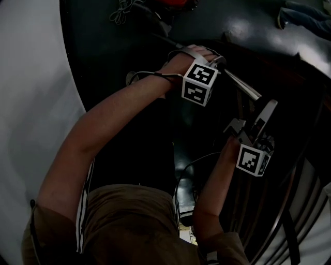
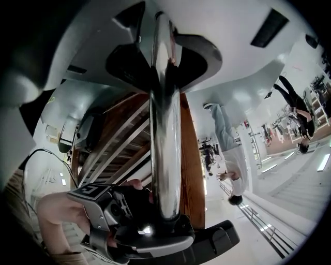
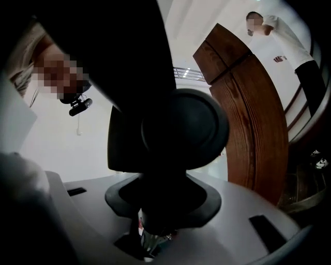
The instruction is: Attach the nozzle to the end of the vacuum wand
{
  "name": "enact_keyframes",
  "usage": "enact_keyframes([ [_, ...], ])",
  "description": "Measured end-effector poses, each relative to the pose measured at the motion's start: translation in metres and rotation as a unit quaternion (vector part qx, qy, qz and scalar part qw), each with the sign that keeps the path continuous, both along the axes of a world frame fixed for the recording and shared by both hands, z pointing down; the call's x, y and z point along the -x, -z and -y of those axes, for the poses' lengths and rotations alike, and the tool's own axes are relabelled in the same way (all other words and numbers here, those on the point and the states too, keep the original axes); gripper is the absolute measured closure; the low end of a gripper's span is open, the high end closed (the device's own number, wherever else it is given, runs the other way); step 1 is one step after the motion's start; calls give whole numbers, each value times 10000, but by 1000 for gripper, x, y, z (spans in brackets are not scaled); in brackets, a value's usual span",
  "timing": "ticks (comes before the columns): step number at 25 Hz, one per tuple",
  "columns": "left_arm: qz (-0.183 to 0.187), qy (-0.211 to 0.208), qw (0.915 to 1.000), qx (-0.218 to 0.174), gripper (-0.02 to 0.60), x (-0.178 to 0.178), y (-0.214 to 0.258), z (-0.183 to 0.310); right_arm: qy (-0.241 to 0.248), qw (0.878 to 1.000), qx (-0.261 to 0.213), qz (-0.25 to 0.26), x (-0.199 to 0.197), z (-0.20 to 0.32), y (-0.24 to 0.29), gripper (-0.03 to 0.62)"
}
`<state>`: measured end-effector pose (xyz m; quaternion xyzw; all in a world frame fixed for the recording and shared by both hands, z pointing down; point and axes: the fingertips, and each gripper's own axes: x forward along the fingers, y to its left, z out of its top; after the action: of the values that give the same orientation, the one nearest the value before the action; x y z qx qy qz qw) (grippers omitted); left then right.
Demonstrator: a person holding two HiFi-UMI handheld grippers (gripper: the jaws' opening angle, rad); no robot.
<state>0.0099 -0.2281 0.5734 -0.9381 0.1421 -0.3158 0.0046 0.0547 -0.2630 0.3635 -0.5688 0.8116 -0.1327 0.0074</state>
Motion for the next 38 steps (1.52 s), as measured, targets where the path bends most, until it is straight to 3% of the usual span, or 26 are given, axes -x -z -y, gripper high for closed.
enact_keyframes([
  [5,23,113,9999,-33,433,-3,2,2,212,9997,4,-122,9,10,8,441],
  [13,72,136,9999,-24,433,-5,1,9,37,9976,425,-544,6,20,1,441],
  [17,44,37,10000,18,433,-3,1,10,540,9904,229,-1250,20,19,-2,441],
  [22,-129,84,9998,88,433,5,1,4,658,9975,258,51,22,17,3,442],
  [28,-269,371,9988,-184,433,37,13,-7,1230,9895,130,743,56,-1,15,441],
  [38,-279,385,9983,-326,433,51,17,-23,1082,9933,86,402,71,-24,22,441],
])
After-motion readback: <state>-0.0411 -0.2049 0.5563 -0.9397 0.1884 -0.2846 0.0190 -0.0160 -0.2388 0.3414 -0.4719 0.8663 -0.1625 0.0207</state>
